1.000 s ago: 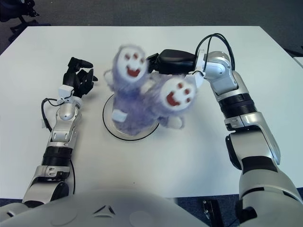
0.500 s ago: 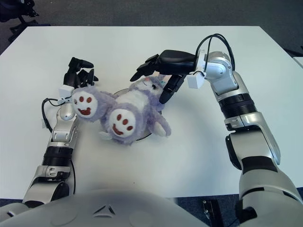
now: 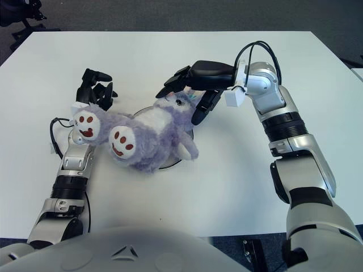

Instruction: Put the doll into the plate.

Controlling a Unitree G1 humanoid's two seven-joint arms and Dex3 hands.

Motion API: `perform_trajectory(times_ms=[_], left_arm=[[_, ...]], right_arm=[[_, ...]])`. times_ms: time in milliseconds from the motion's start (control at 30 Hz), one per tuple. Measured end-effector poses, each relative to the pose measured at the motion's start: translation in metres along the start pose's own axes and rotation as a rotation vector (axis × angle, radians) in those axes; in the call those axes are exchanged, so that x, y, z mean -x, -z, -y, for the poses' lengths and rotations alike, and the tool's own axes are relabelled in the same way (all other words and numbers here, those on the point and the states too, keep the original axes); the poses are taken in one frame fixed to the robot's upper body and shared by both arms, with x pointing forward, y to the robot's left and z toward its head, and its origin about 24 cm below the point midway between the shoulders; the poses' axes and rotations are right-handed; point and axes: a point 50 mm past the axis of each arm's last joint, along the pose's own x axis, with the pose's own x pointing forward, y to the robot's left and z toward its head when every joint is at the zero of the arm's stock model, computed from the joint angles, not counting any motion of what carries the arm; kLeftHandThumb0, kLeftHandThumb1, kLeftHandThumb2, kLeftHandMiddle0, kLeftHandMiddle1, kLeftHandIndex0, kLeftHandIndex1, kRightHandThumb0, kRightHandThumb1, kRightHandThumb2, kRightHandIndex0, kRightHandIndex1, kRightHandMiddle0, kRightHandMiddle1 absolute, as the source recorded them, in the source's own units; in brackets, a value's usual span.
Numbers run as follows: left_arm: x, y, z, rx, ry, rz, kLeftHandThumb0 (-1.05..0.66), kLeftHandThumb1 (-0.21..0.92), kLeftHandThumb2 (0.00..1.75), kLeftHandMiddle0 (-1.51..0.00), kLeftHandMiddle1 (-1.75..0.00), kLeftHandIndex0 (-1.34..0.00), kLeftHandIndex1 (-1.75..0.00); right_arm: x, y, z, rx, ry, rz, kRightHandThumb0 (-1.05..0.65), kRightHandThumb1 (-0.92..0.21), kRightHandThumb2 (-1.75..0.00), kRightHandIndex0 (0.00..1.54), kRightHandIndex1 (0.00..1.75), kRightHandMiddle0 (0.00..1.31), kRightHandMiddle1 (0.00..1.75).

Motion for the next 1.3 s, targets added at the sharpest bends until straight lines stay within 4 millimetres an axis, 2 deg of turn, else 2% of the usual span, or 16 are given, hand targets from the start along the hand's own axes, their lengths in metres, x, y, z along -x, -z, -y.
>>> perform_trajectory(times_ms=[800, 1067, 1233, 1300], left_arm=[[0.0, 0.0, 0.0, 0.0, 0.0, 0.0, -0.35, 0.92, 0.47, -0.61, -1.67, -0.25, -1.7], [0.0, 0.0, 0.0, 0.001, -0.003, 0.001, -0.35, 0.92, 0.47, -0.61, -1.68, -0.25, -1.7], [0.0, 0.0, 0.0, 0.001, -0.006, 0.001, -0.35, 0.92, 0.47, -0.61, -1.68, -0.25, -1.7], [0.0, 0.0, 0.001, 0.002, -0.005, 0.001, -0.35, 0.92, 0.47, -0.61, -1.68, -0.25, -1.7]], right_arm=[[0.002, 0.002, 0.0, 0.021, -0.009, -0.033, -0.43, -0.92, -0.19, 0.4, 0.0, 0.45, 0.08], [0.018, 0.016, 0.01, 0.017, 0.211, -0.212, -0.43, -0.92, -0.2, 0.43, 0.01, 0.46, 0.08], [0.02, 0.016, 0.011, 0.021, 0.24, -0.232, -0.43, -0.92, -0.21, 0.43, 0.01, 0.46, 0.07], [0.02, 0.019, 0.01, 0.019, 0.261, -0.248, -0.45, -0.92, -0.22, 0.47, 0.03, 0.51, 0.1]])
